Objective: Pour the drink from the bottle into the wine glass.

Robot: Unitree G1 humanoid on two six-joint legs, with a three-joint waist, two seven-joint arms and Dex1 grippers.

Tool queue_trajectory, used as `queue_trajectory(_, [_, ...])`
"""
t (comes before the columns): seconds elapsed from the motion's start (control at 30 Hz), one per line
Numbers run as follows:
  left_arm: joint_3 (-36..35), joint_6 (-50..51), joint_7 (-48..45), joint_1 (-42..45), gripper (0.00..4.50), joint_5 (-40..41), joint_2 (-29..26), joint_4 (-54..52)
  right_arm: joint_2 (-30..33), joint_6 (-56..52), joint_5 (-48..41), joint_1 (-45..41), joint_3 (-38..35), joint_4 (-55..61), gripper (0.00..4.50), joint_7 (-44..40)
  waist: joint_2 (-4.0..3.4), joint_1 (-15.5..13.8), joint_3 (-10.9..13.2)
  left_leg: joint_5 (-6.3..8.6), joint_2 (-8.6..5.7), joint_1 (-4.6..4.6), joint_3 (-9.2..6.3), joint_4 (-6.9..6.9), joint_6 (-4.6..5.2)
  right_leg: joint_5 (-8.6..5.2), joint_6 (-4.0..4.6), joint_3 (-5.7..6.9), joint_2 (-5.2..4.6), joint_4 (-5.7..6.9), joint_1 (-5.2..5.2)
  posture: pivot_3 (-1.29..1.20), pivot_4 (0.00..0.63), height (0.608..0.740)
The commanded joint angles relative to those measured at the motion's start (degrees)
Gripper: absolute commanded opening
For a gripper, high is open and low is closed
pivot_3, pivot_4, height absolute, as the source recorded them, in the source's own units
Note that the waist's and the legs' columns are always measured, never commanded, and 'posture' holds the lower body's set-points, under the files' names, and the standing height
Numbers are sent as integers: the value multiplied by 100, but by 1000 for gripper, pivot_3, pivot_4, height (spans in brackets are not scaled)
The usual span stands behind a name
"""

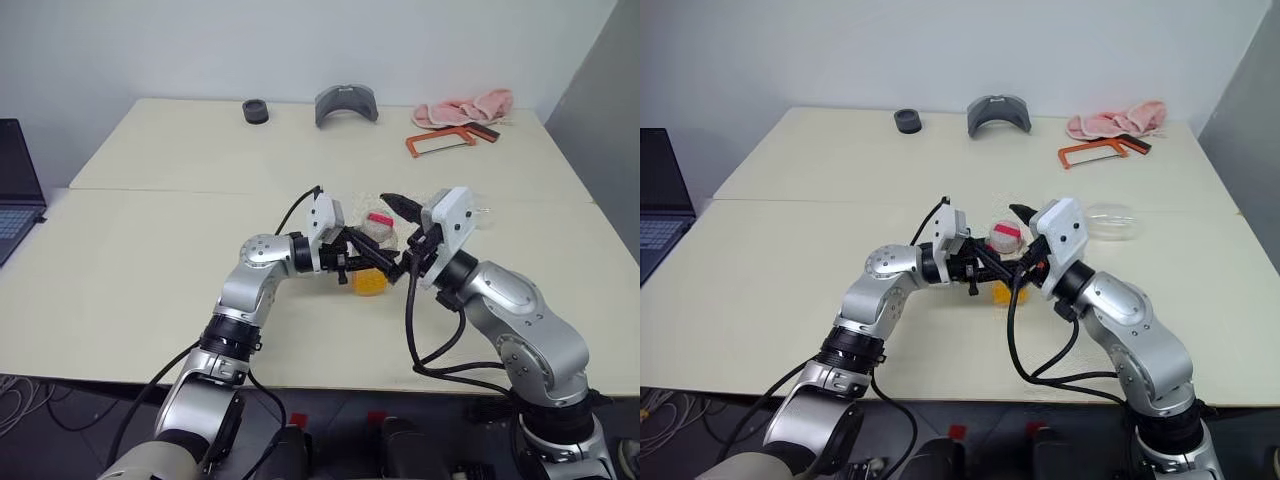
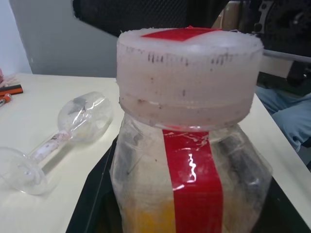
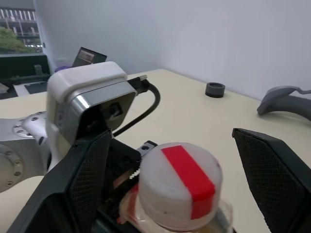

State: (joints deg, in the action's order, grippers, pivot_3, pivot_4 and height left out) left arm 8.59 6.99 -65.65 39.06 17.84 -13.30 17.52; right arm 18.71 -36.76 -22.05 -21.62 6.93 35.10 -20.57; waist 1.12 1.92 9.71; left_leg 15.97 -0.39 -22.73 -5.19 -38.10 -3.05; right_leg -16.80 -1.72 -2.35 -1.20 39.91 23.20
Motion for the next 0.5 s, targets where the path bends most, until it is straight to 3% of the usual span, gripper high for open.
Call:
queue_trajectory(0.03, [-46,-157,-34,180,1786,37,0,-97,-51,70,-23,-14,-129,120,4231,62,0,1,0,0,0,0,0,0,1,0,0,0,0,0,0,0,150,740])
queue_trajectory(0.13, [-42,-187,-43,166,1786,17,-20,-93,-74,10,-106,-17,-186,67,4231,53,0,6,0,2,0,0,2,1,3,0,0,0,2,0,0,0,150,740])
queue_trajectory(0.23, [-44,-205,-45,172,1786,9,-31,-84,-50,-68,-146,-6,-207,31,3618,11,0,6,0,3,0,0,2,0,6,0,0,0,2,0,0,0,150,740])
queue_trajectory(0.4, [-49,-228,-51,182,1785,5,-51,-75,87,-164,-166,38,-169,15,1874,-127,0,6,0,7,-1,0,2,0,12,0,0,0,2,0,0,0,150,740])
queue_trajectory(0.5, [-52,-238,-59,187,1778,0,-55,-73,197,-187,-203,60,-116,25,1810,-254,0,6,0,7,-1,0,1,0,13,0,0,0,2,0,0,0,150,740])
